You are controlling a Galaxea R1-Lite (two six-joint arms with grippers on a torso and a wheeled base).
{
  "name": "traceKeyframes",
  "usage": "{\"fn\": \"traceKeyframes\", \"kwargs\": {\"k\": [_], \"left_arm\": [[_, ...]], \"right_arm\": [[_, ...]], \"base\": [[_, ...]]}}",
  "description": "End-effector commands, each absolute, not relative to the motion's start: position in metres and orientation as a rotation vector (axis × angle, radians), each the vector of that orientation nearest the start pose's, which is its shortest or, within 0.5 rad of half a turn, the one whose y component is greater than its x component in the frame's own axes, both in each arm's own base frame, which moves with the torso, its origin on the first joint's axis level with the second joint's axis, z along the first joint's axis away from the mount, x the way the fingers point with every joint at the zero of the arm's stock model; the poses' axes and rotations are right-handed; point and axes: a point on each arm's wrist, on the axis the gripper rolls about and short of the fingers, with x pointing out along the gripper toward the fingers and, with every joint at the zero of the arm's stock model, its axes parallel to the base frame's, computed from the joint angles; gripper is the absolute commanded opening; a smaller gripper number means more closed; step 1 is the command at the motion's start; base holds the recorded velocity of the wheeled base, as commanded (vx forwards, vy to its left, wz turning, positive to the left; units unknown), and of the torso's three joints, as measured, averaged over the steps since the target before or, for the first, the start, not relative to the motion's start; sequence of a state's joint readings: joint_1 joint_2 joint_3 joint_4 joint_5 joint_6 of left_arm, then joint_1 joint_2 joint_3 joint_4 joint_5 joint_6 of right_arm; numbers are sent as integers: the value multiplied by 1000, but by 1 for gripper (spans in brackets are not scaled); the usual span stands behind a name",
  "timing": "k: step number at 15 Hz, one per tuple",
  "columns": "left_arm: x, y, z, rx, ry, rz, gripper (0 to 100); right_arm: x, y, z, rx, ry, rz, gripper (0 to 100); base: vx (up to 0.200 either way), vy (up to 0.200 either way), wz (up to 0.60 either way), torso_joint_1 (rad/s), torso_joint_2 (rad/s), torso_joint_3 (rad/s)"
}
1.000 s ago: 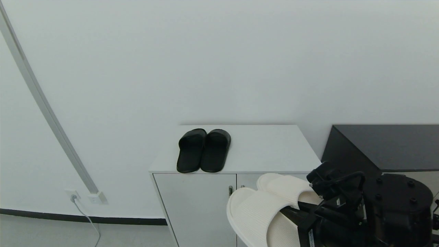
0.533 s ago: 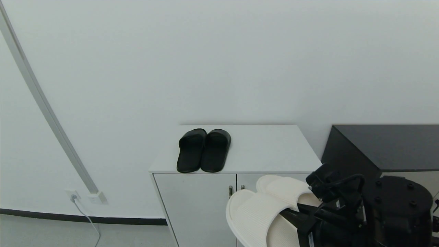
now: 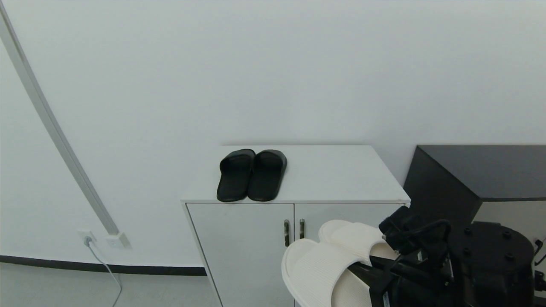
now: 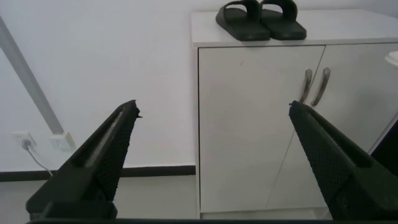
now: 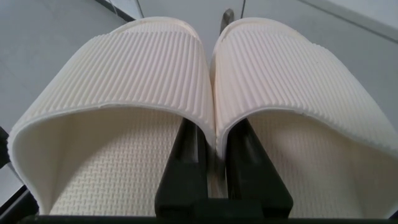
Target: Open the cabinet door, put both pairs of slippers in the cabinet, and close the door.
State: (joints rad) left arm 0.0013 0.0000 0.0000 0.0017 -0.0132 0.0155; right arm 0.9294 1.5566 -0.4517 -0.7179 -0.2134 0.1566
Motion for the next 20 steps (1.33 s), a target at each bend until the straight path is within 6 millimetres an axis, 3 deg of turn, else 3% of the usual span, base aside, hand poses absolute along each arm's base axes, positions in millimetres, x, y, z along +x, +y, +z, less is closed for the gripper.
{"fn": "traceKeyframes", "kwargs": {"k": [1, 20], "left_arm": [[-23, 0, 75, 15, 1, -12, 100], [-23, -1, 76, 21, 6, -20, 100]], "right_arm": [[145, 187, 137, -71, 393, 678, 0], [141, 187, 132, -103, 404, 690, 0]], "base": [[0, 0, 0, -217, 515, 290], [0, 0, 0, -187, 510, 318]]}}
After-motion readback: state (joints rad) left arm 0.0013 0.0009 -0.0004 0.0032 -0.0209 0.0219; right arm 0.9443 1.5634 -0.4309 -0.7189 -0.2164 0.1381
